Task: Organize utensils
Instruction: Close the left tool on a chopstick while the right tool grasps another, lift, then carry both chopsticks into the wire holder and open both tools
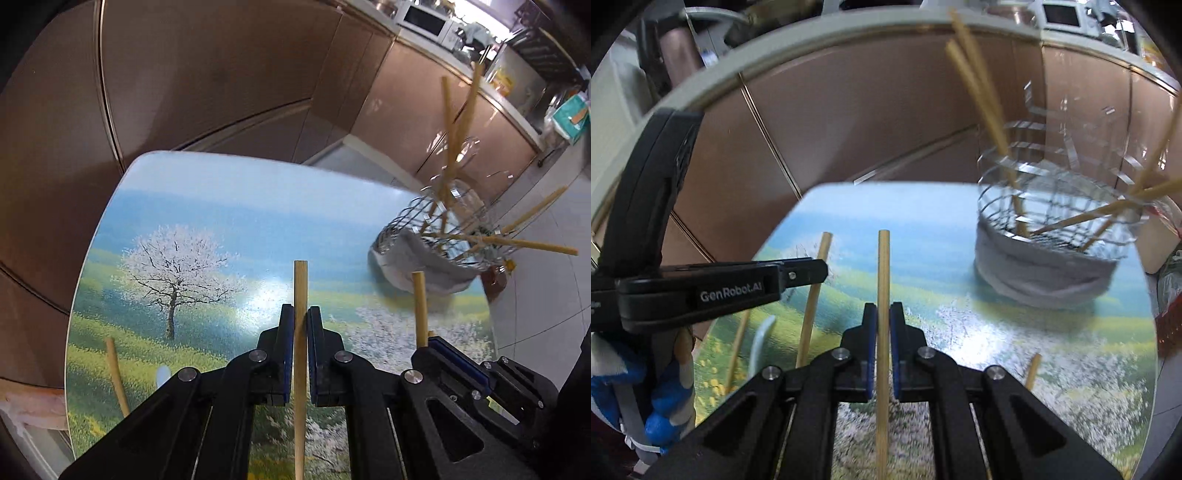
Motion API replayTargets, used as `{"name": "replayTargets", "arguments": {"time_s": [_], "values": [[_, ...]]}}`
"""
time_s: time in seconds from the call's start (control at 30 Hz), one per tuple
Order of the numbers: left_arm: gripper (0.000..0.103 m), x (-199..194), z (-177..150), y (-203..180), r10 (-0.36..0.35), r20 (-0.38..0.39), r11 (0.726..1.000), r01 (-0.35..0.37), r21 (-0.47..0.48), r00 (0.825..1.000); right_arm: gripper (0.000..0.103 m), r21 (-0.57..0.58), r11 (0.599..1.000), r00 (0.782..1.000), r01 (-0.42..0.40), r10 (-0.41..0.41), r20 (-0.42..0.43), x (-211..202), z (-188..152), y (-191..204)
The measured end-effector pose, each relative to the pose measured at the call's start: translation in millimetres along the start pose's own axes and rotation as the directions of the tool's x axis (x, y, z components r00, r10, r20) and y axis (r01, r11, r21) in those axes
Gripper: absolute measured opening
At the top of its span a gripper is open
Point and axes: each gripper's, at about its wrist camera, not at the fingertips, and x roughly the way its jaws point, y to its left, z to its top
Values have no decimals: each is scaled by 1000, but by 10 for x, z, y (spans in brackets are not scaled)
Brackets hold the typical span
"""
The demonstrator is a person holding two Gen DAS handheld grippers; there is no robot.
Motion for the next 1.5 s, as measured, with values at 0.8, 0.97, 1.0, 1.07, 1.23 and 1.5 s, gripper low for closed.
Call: {"name": "replayTargets", "arguments": {"time_s": [0.8, 0.97, 1.0, 1.07, 1.23, 1.5], "values": [[6, -1670, -264, -478, -108, 285, 993, 91, 70, 953, 6, -50, 997, 944, 60, -41, 327, -1969, 53, 504], [6, -1876, -123, -577, -146, 326, 989, 126, 81, 934, 6, -39, 996, 916, 79, -57, 397, -2189, 292, 361], [6, -1910, -57, -605, -158, 336, 987, 137, 84, 929, 6, -37, 996, 910, 81, -59, 411, -2216, 352, 320], [6, -1967, 52, -642, -173, 351, 985, 151, 89, 920, 6, -35, 996, 900, 83, -59, 432, -2249, 468, 246], [6, -1990, 402, -797, -210, 387, 977, 179, 115, 898, 6, -28, 996, 863, 81, -56, 501, -2287, 869, 5], [6, -1817, 1038, -1130, -247, 446, 968, 195, 159, 860, 6, -7, 997, 793, 73, -54, 607, -2065, 1453, -414]]}}
